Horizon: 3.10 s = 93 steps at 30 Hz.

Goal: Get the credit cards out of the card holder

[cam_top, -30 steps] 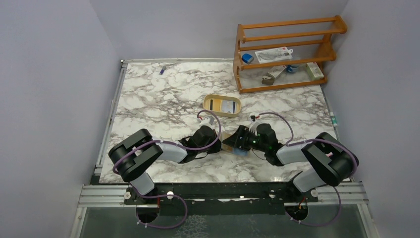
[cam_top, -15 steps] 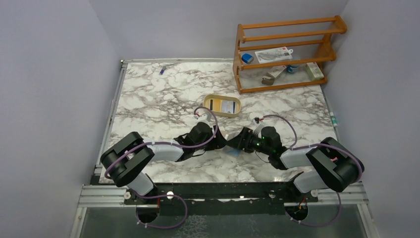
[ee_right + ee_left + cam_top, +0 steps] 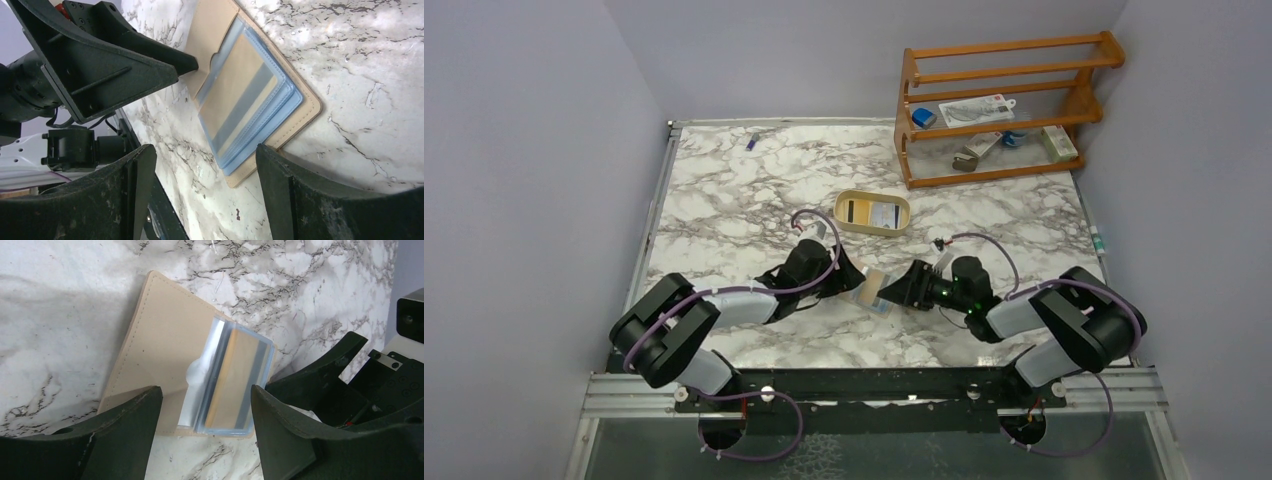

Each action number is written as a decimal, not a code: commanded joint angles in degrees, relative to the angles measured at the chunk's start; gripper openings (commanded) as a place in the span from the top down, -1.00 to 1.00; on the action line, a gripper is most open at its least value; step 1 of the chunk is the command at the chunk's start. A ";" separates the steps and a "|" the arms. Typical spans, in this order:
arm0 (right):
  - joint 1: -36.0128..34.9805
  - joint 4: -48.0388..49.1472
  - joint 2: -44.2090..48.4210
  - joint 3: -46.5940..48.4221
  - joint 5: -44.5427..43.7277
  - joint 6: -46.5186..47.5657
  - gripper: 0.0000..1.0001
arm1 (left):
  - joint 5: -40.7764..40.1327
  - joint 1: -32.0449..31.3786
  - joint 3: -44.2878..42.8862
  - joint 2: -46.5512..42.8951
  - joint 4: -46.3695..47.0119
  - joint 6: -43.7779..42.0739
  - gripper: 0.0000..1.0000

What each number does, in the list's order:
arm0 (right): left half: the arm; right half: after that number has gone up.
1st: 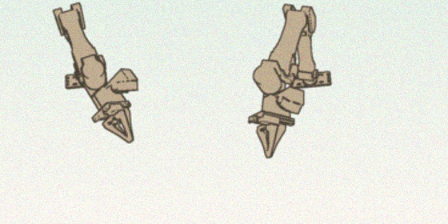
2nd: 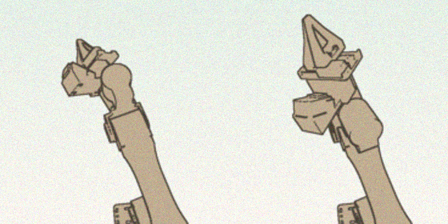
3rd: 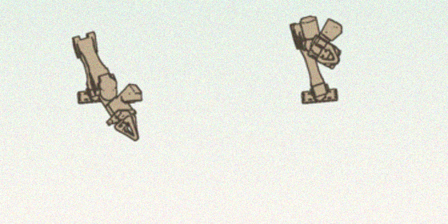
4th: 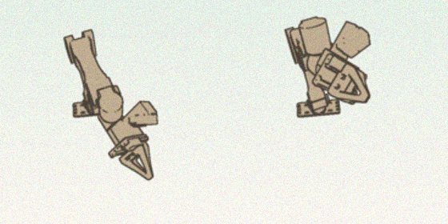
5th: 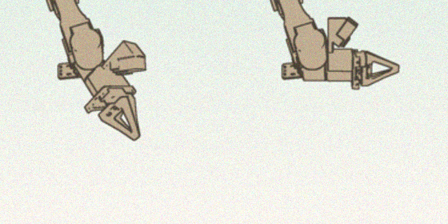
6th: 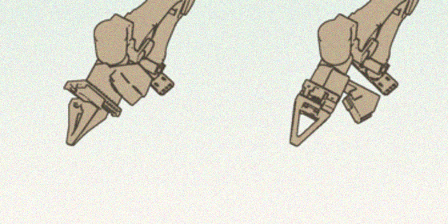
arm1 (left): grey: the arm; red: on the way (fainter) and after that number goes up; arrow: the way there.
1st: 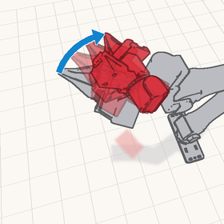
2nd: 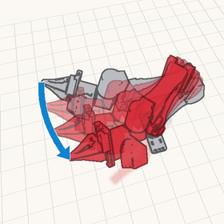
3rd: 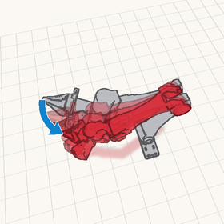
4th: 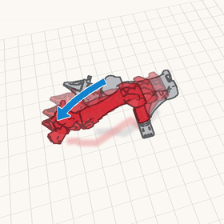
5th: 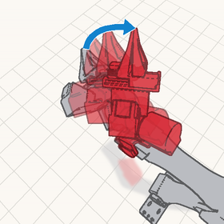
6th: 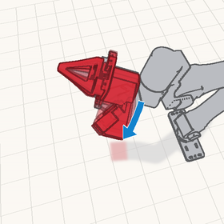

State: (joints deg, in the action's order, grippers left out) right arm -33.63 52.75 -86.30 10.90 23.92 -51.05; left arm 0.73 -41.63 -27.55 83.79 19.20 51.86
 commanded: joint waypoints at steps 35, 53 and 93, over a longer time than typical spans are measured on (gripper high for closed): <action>9.08 -40.23 11.41 20.62 1.03 20.70 -0.47 | -11.66 -12.94 9.15 0.09 -6.74 21.39 0.75; 5.15 -41.12 5.86 16.70 1.35 19.17 0.99 | -13.78 -13.31 6.58 2.85 -6.85 21.02 1.00; -0.48 -41.69 7.22 19.19 -8.70 20.29 -0.16 | -13.92 -13.75 6.37 4.30 -7.56 20.94 1.00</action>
State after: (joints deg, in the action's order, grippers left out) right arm -35.92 14.66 -79.33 29.26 16.40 -32.03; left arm -11.84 -54.87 -22.72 84.77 22.24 73.71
